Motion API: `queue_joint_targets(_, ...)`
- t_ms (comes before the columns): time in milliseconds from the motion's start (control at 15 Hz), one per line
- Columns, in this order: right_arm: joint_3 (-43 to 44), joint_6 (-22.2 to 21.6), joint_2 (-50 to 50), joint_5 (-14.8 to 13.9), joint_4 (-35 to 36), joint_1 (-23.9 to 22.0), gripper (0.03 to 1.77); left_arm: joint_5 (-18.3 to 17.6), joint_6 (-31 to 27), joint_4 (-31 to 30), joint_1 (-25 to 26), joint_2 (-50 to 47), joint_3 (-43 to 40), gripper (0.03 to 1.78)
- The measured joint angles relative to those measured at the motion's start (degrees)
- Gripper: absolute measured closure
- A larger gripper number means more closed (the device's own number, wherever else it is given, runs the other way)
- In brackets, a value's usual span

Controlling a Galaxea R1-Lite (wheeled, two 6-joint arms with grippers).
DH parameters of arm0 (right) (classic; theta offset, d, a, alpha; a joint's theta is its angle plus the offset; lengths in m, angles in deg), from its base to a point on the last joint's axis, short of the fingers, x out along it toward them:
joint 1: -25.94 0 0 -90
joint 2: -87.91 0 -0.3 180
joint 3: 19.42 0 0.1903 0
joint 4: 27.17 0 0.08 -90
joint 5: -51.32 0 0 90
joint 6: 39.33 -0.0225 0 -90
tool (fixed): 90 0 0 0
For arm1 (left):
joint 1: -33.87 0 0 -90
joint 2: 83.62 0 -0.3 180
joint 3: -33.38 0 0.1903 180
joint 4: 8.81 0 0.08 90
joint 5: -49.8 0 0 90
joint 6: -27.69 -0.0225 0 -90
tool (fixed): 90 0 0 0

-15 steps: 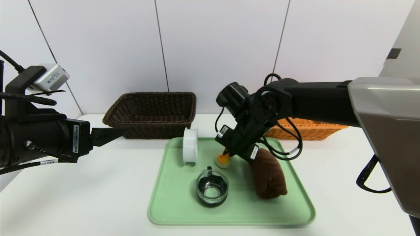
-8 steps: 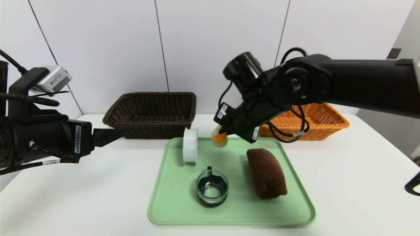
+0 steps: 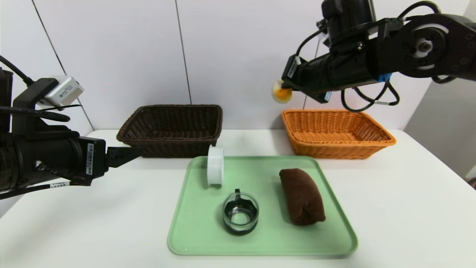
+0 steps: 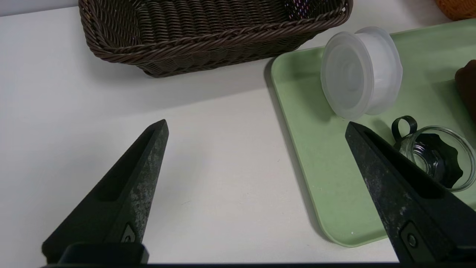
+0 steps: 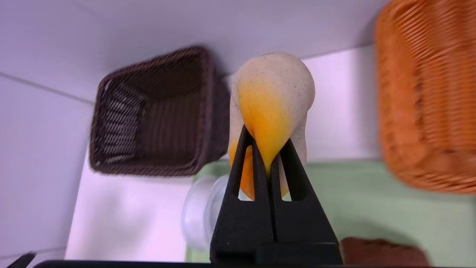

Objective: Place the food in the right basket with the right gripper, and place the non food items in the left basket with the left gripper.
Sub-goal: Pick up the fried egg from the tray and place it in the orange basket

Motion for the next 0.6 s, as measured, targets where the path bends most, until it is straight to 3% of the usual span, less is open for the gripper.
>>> queue_joint_targets(333,-0.02,2.04,1.90,1.19,0.17,-12.20,1.74,-0.09,-0.10,-0.02,-0.06,0.79,0.22,0.12)
queue_joint_targets(600,0.00,1.24,5.84,4.77,0.23,-19.79,1.74,-0.09,-0.05,-0.11,-0.17,1.88,0.41,0.12)
